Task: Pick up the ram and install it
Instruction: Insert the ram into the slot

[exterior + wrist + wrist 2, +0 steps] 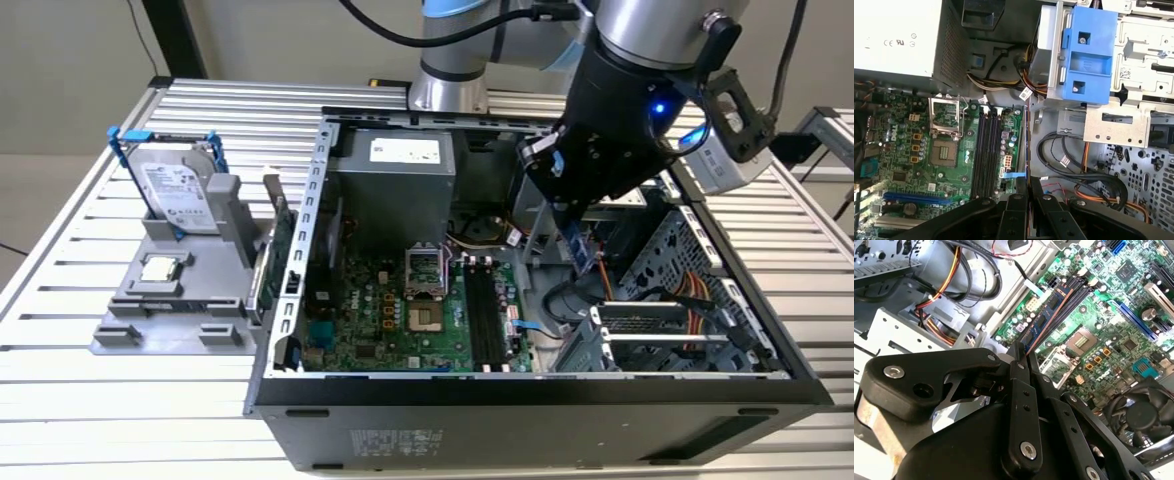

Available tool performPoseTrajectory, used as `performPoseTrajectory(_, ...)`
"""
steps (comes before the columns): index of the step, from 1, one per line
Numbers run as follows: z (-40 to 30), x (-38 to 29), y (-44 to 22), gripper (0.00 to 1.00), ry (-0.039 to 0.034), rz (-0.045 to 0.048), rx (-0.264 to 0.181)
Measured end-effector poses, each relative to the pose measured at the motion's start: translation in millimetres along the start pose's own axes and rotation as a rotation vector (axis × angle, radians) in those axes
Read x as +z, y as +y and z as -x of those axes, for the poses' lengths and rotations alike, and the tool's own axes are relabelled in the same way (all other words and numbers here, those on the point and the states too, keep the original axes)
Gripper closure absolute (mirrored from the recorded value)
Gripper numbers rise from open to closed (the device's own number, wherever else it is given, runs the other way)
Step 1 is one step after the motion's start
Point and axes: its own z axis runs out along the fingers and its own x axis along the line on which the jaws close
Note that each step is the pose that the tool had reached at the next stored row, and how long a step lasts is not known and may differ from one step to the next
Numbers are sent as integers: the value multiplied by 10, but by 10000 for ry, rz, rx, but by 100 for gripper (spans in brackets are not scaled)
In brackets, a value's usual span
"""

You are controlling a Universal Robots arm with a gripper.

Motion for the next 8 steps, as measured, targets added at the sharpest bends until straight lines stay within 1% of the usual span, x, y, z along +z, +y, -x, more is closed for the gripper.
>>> performPoseTrajectory(8, -23, 45, -1, 100, -68, -8, 36)
